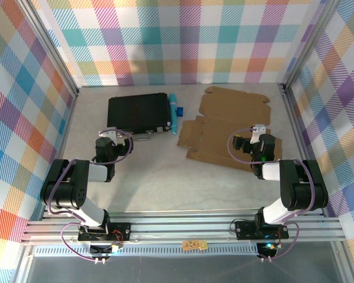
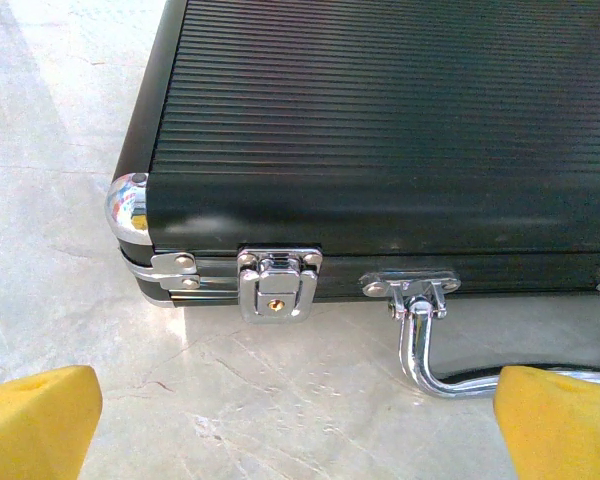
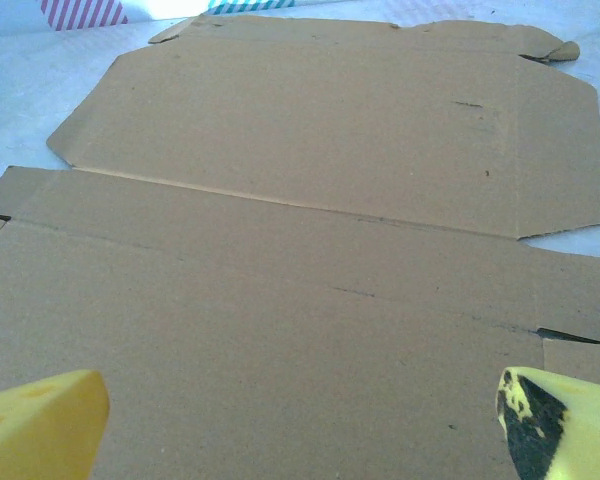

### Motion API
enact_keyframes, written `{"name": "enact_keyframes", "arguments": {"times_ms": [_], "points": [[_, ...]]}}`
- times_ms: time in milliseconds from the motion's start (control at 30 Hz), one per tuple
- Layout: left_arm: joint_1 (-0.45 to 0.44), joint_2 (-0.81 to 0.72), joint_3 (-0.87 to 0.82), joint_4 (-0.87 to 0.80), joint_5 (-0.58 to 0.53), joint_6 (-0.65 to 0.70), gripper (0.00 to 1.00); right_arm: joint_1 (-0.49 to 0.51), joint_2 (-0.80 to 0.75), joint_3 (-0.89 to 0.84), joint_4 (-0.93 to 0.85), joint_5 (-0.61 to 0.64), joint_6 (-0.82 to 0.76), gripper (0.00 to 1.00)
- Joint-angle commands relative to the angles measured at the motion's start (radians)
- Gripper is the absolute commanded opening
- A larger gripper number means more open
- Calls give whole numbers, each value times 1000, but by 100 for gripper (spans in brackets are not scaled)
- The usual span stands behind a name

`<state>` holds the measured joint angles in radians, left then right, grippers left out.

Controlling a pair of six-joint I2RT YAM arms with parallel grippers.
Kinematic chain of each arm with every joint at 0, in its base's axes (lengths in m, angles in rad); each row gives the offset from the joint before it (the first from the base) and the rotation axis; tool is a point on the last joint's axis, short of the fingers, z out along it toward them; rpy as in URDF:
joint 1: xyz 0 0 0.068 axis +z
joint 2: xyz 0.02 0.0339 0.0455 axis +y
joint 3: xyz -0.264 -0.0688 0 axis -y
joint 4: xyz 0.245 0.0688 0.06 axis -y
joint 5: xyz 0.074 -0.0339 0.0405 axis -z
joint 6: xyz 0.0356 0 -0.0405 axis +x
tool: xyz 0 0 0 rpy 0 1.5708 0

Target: Fold the paper box

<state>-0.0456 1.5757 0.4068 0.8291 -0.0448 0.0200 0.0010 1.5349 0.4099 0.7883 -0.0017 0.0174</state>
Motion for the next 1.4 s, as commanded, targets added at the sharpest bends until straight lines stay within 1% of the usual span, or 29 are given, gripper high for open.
{"name": "enact_keyframes", "arguments": {"times_ms": [0, 467, 533, 600, 633, 700, 733, 800, 833, 900, 933, 967, 1000, 1067, 1100, 1133, 1167, 1200, 1233, 1267, 1300, 1333, 1367], "points": [[-7, 3, 17, 8, 12, 15, 100, 3, -6, 18, 3, -18, -7, 99], [-7, 3, 17, 8, 12, 15, 100, 2, -7, 16, 5, -18, -7, 99], [-7, 4, 19, 7, 12, 15, 100, 6, -27, 8, 7, 13, 1, 99], [-5, 4, 18, 4, 14, 12, 100, 21, -93, 35, -94, 127, 26, 99], [-6, 2, 15, 11, 11, 15, 100, 25, -137, 71, -215, 188, 50, 99], [-12, -35, -1, 15, -31, 7, 100, 32, -210, 125, -347, 246, 82, 99], [-17, -78, 2, -22, -67, 2, 100, 35, -250, 131, -345, 257, 85, 99], [-27, -174, 41, -160, -132, -9, 100, 47, -322, 161, -348, 287, 80, 99], [-39, -228, 60, -228, -174, -11, 100, 52, -357, 218, -397, 306, 75, 99], [-70, -321, 88, -242, -236, -9, 100, 64, -396, 371, -545, 333, 76, 99], [-93, -365, 128, -266, -301, -28, 100, 77, -399, 478, -641, 356, 80, 99], [-111, -404, 202, -360, -397, -111, 100, 85, -391, 595, -745, 367, 98, 99], [-112, -429, 301, -526, -462, -246, 100, 83, -378, 700, -825, 349, 143, 99], [-102, -427, 587, -1083, -573, -656, 100, 80, -322, 942, -1094, 278, 297, 99], [-93, -407, 682, -1248, -567, -778, 100, 80, -294, 1036, -1243, 275, 418, 99], [-67, -383, 743, -1294, -450, -815, 100, 60, -270, 1104, -1343, 220, 531, 99], [-35, -363, 779, -1276, -286, -810, 100, 22, -259, 1122, -1324, 34, 526, 99], [-27, -353, 796, -1262, -189, -824, 95, 17, -250, 1128, -1296, -88, 504, 99], [-31, -344, 809, -1259, -105, -859, 87, 37, -237, 1156, -1325, -112, 510, 99], [-45, -337, 809, -1264, -35, -923, 82, 60, -224, 1182, -1392, -73, 540, 100], [-63, -336, 798, -1265, 16, -976, 78, 70, -214, 1188, -1435, -57, 573, 97], [-96, -336, 779, -1262, 67, -1030, 73, 73, -206, 1180, -1480, -71, 606, 93], [-145, -340, 756, -1264, 89, -1073, 69, 73, -202, 1156, -1509, -97, 619, 89]]}}
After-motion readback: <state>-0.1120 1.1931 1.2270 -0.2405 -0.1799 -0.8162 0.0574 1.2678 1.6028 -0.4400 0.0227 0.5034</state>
